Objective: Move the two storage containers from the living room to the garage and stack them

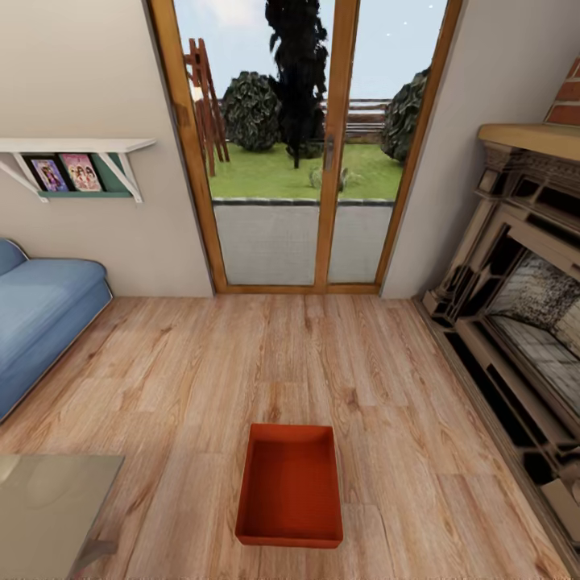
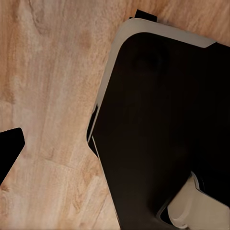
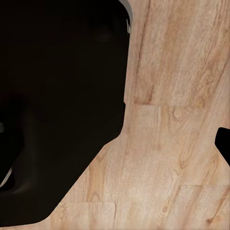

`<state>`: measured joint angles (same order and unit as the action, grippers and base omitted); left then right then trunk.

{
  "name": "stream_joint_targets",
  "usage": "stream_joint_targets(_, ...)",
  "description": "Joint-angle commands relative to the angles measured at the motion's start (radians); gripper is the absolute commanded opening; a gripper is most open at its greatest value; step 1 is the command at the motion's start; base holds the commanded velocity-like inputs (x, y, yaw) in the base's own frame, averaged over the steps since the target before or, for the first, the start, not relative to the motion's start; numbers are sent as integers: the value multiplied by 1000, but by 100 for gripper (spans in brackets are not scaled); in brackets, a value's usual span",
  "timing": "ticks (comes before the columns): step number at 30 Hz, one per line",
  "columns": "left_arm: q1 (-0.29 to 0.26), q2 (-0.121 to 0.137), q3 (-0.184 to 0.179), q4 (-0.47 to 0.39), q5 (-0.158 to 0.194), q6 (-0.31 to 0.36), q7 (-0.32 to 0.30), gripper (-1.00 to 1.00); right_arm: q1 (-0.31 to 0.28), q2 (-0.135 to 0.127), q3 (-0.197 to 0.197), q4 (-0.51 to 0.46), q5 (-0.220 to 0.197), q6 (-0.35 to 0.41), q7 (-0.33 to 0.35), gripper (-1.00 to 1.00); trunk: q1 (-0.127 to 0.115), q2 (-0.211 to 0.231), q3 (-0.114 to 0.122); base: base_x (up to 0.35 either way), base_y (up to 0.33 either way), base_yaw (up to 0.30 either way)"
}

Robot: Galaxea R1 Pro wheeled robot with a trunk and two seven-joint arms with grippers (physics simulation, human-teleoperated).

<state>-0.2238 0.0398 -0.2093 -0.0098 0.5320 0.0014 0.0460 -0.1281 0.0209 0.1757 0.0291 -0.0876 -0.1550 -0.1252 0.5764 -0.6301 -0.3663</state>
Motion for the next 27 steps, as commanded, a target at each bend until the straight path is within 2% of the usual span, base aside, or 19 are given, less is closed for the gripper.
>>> stream_joint_targets(1, 0, 0, -9, -1, 8, 0, 3, 100, -1, 1, 8, 3, -9, -6, -2, 100, 0, -1, -3, 0, 0, 0)
stream_joint_targets(27, 0, 0, -9, -1, 8, 0, 3, 100, -1, 1, 8, 3, -9, -6, -2, 100, 0, -1, -45, 0, 0, 0)
